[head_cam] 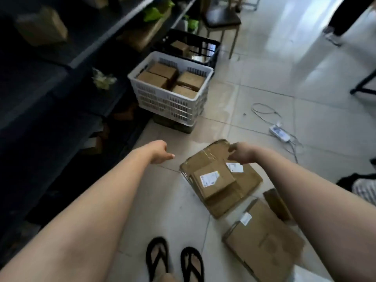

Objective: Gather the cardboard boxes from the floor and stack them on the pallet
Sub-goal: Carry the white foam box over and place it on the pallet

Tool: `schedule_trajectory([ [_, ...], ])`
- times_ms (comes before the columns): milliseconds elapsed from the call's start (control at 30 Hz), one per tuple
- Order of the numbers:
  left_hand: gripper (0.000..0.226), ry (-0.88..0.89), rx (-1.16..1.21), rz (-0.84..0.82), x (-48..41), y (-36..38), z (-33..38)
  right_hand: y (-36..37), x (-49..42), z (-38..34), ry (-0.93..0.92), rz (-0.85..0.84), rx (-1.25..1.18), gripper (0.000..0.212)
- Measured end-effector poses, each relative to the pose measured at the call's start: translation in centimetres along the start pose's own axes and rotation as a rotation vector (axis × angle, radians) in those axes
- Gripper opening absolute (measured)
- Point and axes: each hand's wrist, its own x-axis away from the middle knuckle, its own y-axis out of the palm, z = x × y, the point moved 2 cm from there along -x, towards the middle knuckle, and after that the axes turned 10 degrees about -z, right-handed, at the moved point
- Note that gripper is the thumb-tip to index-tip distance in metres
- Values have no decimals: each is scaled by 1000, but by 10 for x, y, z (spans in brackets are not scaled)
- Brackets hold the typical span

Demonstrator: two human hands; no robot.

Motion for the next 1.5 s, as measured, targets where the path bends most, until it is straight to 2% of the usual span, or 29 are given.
schedule_trajectory([
  [267,40,236,-211,-257,-92,33,166,31,30,162,302,-65,-390,46],
  [400,40,356,-372,-312,-109,55,250,62,65,229,445,-78,-553,49],
  [600,41,496,-482,-362,-98,118,362,122,118,288,506,-186,-783,51],
  [833,36,627,-604,-487,-51,234,456,216,172,376,589,-60,-1024,50],
  [933,33,636,-633,-530,-43,302,482,280,190,418,633,-80,-1090,46],
  [1067,33,630,-670,-469,-33,409,507,394,202,464,738,-3,-1219,47],
  [1233,44,597,-756,-558,-52,569,490,556,163,486,764,-64,-1441,37],
  [1300,50,611,-782,-548,-80,635,479,620,125,496,775,-37,-1574,49],
  [1400,47,652,-751,-507,-144,730,469,707,61,521,858,67,-1698,59],
  [1500,52,717,-736,-409,-222,814,469,789,-2,547,1078,215,-1910,73],
])
